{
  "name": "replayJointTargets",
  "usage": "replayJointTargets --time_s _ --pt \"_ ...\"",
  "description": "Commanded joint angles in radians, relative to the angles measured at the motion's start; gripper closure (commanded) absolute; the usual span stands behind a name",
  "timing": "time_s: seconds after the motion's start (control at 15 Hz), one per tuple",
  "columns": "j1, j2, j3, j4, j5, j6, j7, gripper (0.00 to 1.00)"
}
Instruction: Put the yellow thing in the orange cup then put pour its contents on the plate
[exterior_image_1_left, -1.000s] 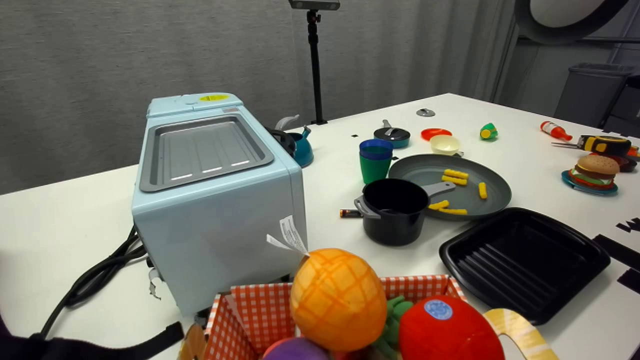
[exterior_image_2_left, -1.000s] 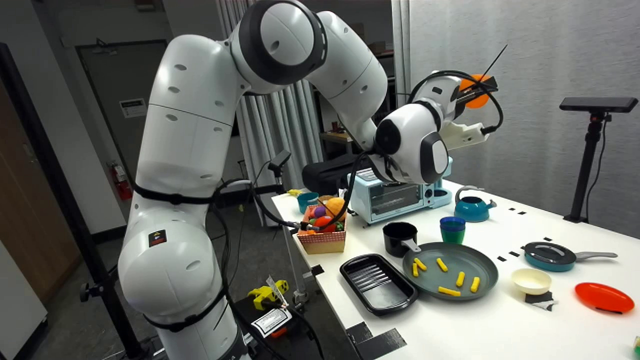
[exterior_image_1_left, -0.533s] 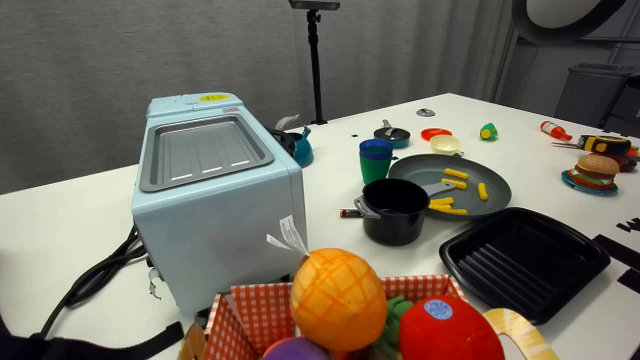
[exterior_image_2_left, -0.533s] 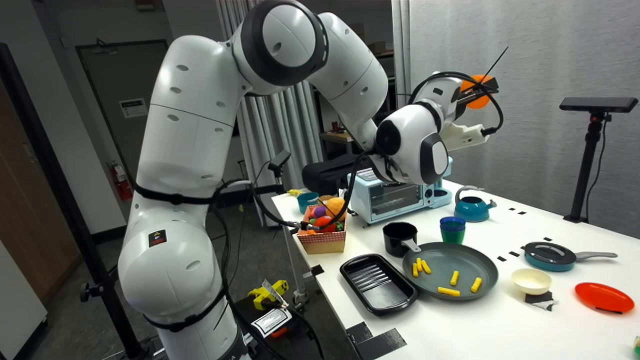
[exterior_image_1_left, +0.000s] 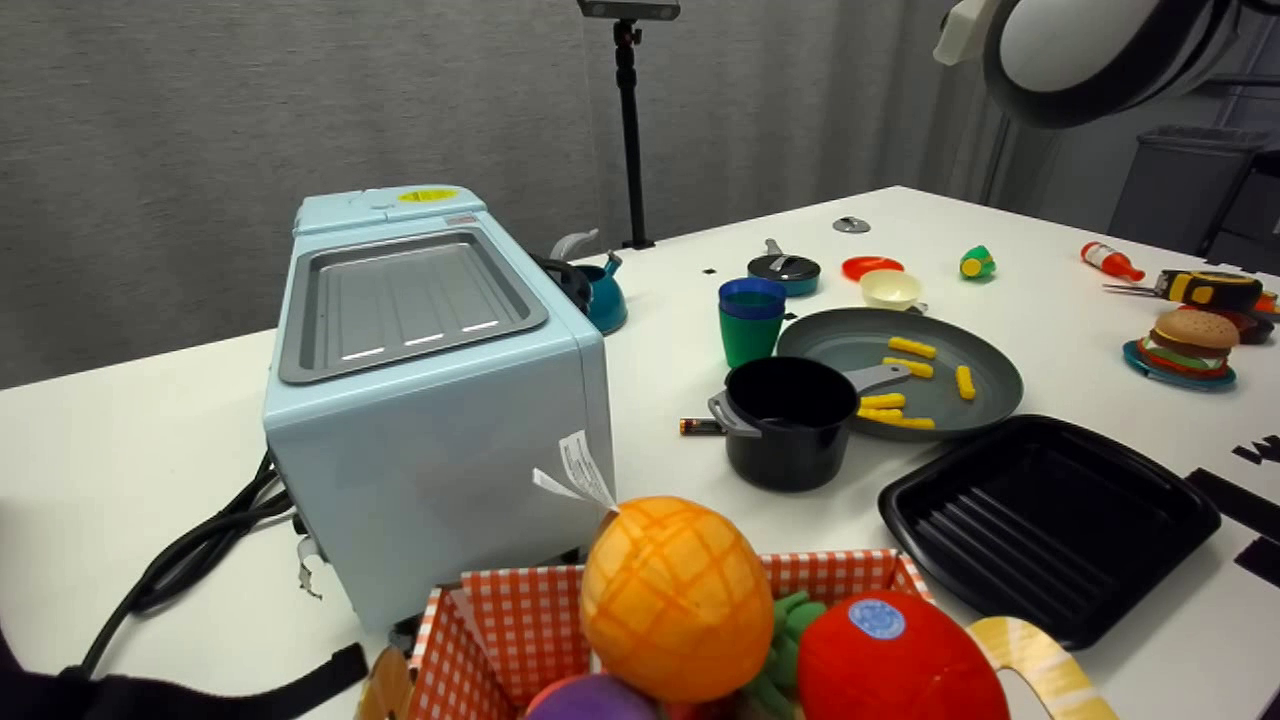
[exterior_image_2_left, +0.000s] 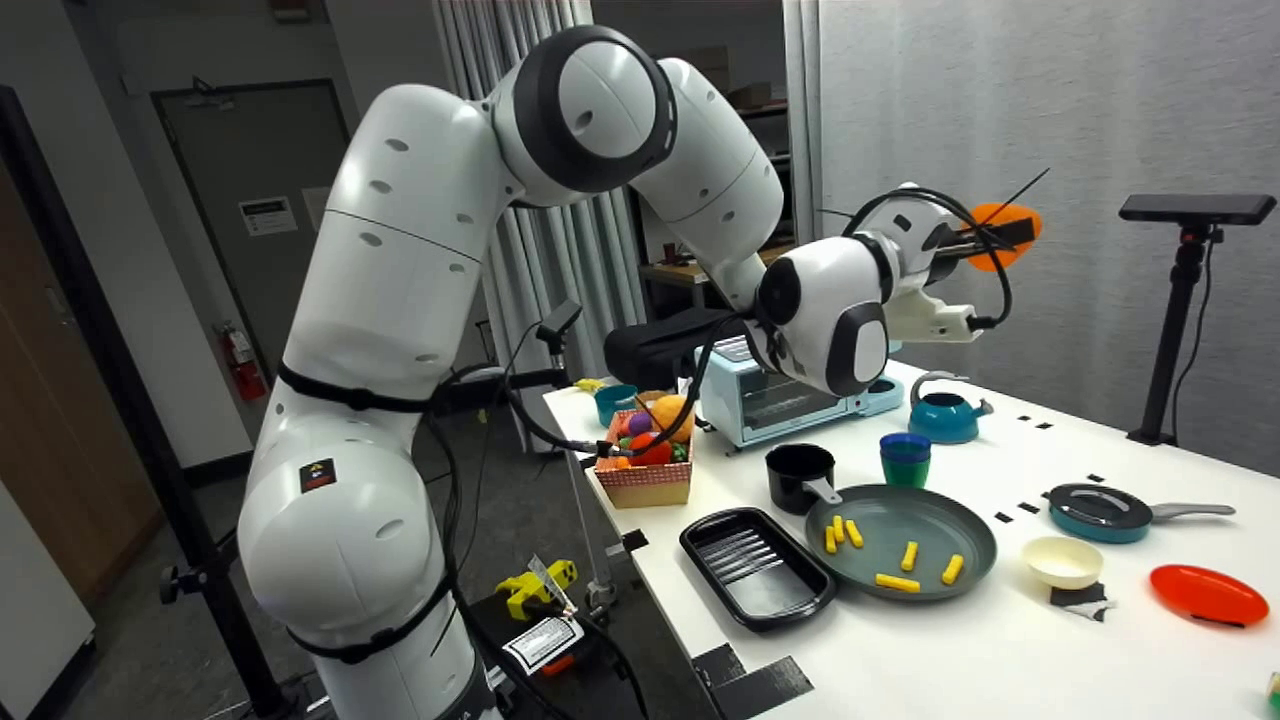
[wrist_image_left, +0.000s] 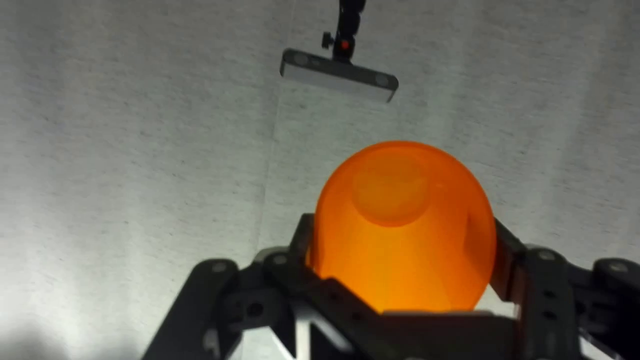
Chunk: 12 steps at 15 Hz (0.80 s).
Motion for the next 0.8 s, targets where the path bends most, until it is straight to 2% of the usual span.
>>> replayJointTargets --time_s 0.0,0.2,0.4,0.6,0.73 --pt "0.021 0.013 -0.011 0.1 0.165 -0.207 -0.029 0.48" --pt "0.041 0.016 -0.037 0.183 0.305 -0.435 -0.05 0.48" --pt "0.092 0.029 -0.116 0.264 0.445 -0.659 -0.079 0.48" --pt "0.2 0.048 -0.286 0.306 0.522 -0.87 -0.045 0.48" --pt "0.293 0.071 -0.439 0.313 0.484 -1.016 0.03 0.48"
